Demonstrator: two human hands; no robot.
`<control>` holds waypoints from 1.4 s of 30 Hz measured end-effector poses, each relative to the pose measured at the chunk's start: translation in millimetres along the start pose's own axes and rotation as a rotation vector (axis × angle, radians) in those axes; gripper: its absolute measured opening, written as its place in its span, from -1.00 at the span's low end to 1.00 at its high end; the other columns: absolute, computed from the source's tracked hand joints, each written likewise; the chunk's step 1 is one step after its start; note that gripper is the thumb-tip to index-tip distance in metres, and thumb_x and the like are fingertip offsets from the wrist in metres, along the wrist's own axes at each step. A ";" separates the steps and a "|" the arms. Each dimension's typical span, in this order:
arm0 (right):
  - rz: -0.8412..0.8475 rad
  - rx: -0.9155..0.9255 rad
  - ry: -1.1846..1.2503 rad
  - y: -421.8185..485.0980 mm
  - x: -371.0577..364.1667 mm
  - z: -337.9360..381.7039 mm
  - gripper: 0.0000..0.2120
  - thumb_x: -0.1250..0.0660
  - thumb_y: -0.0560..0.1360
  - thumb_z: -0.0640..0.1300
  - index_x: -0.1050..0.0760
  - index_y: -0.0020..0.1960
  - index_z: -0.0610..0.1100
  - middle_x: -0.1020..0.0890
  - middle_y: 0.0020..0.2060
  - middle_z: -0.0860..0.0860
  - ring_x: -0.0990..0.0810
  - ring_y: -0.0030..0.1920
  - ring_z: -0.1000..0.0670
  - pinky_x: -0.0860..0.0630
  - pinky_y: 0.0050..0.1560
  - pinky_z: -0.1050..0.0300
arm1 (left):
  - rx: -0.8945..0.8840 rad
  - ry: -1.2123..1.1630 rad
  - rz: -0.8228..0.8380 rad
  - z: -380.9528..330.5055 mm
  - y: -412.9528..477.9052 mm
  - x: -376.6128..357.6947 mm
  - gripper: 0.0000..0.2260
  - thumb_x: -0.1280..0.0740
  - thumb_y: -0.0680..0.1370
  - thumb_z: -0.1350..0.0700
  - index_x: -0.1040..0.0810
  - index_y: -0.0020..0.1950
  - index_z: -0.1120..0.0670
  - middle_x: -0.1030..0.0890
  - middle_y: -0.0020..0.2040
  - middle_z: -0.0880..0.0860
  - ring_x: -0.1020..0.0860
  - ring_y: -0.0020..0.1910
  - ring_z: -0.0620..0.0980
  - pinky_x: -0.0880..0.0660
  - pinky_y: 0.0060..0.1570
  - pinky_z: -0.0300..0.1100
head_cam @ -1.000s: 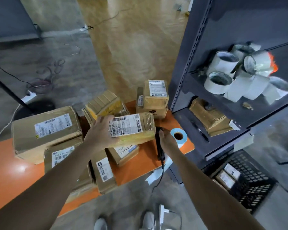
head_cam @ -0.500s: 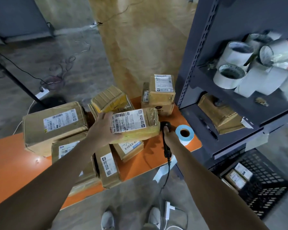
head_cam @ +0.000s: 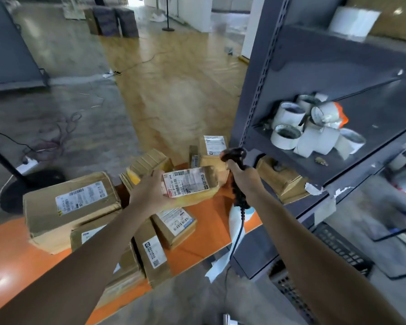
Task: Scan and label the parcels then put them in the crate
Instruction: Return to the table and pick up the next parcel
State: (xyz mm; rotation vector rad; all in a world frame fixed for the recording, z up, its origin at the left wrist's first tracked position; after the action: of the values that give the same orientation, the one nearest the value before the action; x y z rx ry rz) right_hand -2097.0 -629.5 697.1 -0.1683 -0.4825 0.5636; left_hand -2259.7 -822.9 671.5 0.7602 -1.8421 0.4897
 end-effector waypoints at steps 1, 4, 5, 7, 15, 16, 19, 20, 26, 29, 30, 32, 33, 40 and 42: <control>0.021 0.015 0.010 -7.1 -2.0 8.9 -0.57 -0.27 0.56 0.13 -0.43 -0.33 -0.15 -0.48 -0.47 -0.03 -0.45 -0.51 0.00 -0.39 -0.41 0.19 | -0.025 0.005 -0.037 -3.8 1.2 3.6 -0.26 -0.55 0.31 -0.13 -0.32 0.36 0.10 -0.49 0.17 0.06 -0.51 0.07 0.02 -0.49 -0.09 -0.13; 0.049 0.057 0.018 -25.8 -10.5 31.9 -0.57 -0.24 0.57 0.17 -0.47 -0.25 -0.18 -0.54 -0.41 -0.08 -0.51 -0.47 -0.03 -0.44 -0.40 0.17 | -0.069 -0.054 -0.142 -10.2 4.7 15.9 -0.28 -0.59 0.29 -0.09 -0.36 0.32 0.10 -0.45 0.16 0.03 -0.48 0.10 -0.01 -0.42 -0.11 -0.20; 0.062 0.066 0.030 -30.8 -13.4 37.4 -0.57 -0.23 0.57 0.16 -0.48 -0.23 -0.20 -0.55 -0.40 -0.09 -0.51 -0.48 -0.03 -0.44 -0.43 0.19 | -0.084 -0.060 -0.173 -10.0 6.7 20.0 -0.29 -0.60 0.28 -0.08 -0.37 0.30 0.10 -0.44 0.16 0.02 -0.47 0.11 -0.01 -0.40 -0.11 -0.21; 0.093 0.092 0.081 -40.6 -18.4 47.2 -0.58 -0.23 0.60 0.11 -0.48 -0.22 -0.22 -0.54 -0.40 -0.09 -0.49 -0.54 0.02 -0.40 -0.51 0.23 | -0.104 -0.052 -0.219 -6.9 10.5 28.7 -0.30 -0.60 0.27 -0.07 -0.38 0.28 0.10 -0.45 0.15 0.04 -0.48 0.11 0.02 -0.44 -0.08 -0.16; 0.249 0.131 0.173 -68.0 -51.1 75.8 -0.63 -0.24 0.61 0.11 -0.49 -0.10 -0.22 -0.56 -0.37 -0.08 -0.51 -0.47 0.00 -0.49 -0.40 0.12 | -0.048 -0.004 -0.259 12.8 13.5 55.9 -0.34 -0.58 0.33 0.00 -0.35 0.29 0.15 -0.44 0.21 0.11 -0.47 0.18 0.12 -0.49 0.04 -0.02; 0.267 0.133 0.165 -70.9 -54.3 78.0 -0.62 -0.24 0.61 0.12 -0.50 -0.10 -0.21 -0.57 -0.36 -0.08 -0.52 -0.45 -0.01 -0.50 -0.39 0.12 | -0.043 0.001 -0.264 15.0 12.5 57.0 -0.34 -0.58 0.33 0.00 -0.34 0.29 0.14 -0.45 0.21 0.10 -0.47 0.19 0.11 -0.49 0.04 -0.03; 0.316 0.137 0.135 -75.6 -61.7 81.8 -0.58 -0.23 0.60 0.15 -0.50 -0.18 -0.19 -0.58 -0.36 -0.11 -0.52 -0.39 -0.11 -0.50 -0.31 0.04 | -0.014 0.016 -0.267 20.4 10.1 58.9 -0.37 -0.57 0.35 0.00 -0.33 0.28 0.12 -0.43 0.20 0.07 -0.47 0.17 0.07 -0.48 0.00 -0.08; 0.331 0.139 0.132 -76.1 -63.1 82.3 -0.56 -0.22 0.60 0.16 -0.51 -0.20 -0.19 -0.58 -0.35 -0.13 -0.52 -0.37 -0.13 -0.49 -0.29 0.01 | -0.004 0.019 -0.268 21.3 9.5 59.3 -0.38 -0.56 0.35 0.00 -0.33 0.28 0.11 -0.43 0.20 0.06 -0.48 0.16 0.06 -0.47 -0.02 -0.10; 0.352 0.104 0.162 -73.7 -63.4 86.4 -0.59 -0.24 0.59 0.15 -0.50 -0.09 -0.21 -0.59 -0.40 -0.08 -0.51 -0.41 -0.11 -0.48 -0.35 0.05 | 0.039 -0.013 -0.256 28.3 9.5 60.0 -0.42 -0.55 0.37 0.02 -0.34 0.27 0.09 -0.43 0.21 0.05 -0.46 0.17 0.04 -0.49 0.03 -0.12; 0.378 0.095 0.162 -73.4 -62.3 88.2 -0.58 -0.25 0.59 0.16 -0.50 -0.11 -0.22 -0.58 -0.40 -0.09 -0.50 -0.41 -0.12 -0.48 -0.34 0.03 | 0.058 -0.009 -0.246 29.1 8.9 59.4 -0.39 -0.54 0.38 0.00 -0.32 0.31 0.08 -0.41 0.22 0.03 -0.44 0.21 0.02 -0.50 0.07 -0.13; 0.384 0.095 0.155 -74.0 -61.9 88.6 -0.58 -0.25 0.58 0.16 -0.50 -0.13 -0.22 -0.57 -0.40 -0.10 -0.50 -0.40 -0.13 -0.48 -0.33 0.02 | 0.059 -0.007 -0.246 29.1 8.4 59.1 -0.39 -0.54 0.38 0.00 -0.31 0.31 0.08 -0.41 0.22 0.03 -0.43 0.21 0.02 -0.49 0.08 -0.14; 0.391 0.100 0.144 -75.1 -61.0 89.3 -0.57 -0.25 0.58 0.16 -0.50 -0.18 -0.21 -0.57 -0.38 -0.14 -0.50 -0.35 -0.16 -0.48 -0.27 -0.01 | 0.063 -0.004 -0.246 29.2 7.3 58.5 -0.37 -0.54 0.38 -0.01 -0.31 0.32 0.08 -0.41 0.21 0.02 -0.43 0.19 0.01 -0.48 0.08 -0.15; 0.397 0.102 0.145 -75.3 -60.7 89.7 -0.56 -0.25 0.58 0.17 -0.50 -0.19 -0.21 -0.57 -0.37 -0.15 -0.50 -0.32 -0.17 -0.47 -0.24 -0.02 | 0.068 -0.004 -0.245 29.3 7.0 58.3 -0.37 -0.54 0.37 -0.01 -0.31 0.31 0.08 -0.41 0.20 0.02 -0.43 0.19 0.01 -0.48 0.06 -0.14; 0.422 0.079 0.169 -73.4 -56.8 89.5 -0.59 -0.26 0.57 0.17 -0.51 -0.11 -0.21 -0.57 -0.39 -0.13 -0.50 -0.32 -0.16 -0.46 -0.25 -0.01 | 0.096 -0.019 -0.240 28.3 4.5 56.0 -0.38 -0.54 0.37 -0.01 -0.32 0.30 0.07 -0.41 0.19 0.01 -0.43 0.18 0.00 -0.48 0.04 -0.15; 0.432 0.053 0.175 -72.6 -54.5 89.1 -0.59 -0.27 0.57 0.17 -0.51 -0.04 -0.21 -0.58 -0.39 -0.11 -0.51 -0.37 -0.13 -0.47 -0.32 0.04 | 0.096 -0.018 -0.232 27.7 3.4 54.3 -0.39 -0.55 0.37 -0.01 -0.33 0.29 0.07 -0.42 0.19 0.01 -0.42 0.18 0.00 -0.47 0.07 -0.13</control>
State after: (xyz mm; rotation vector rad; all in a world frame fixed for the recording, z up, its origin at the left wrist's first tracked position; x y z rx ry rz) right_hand -2145.9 -718.1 774.3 -0.2712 -0.2594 0.9740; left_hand -2294.8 -853.2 711.2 1.0326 -1.7288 0.4239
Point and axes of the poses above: each hand's wrist, its own y-axis towards the middle knuckle, its own x-axis out of the back of the hand, z = x × y, the point moved 2 cm from there along y, towards the middle knuckle
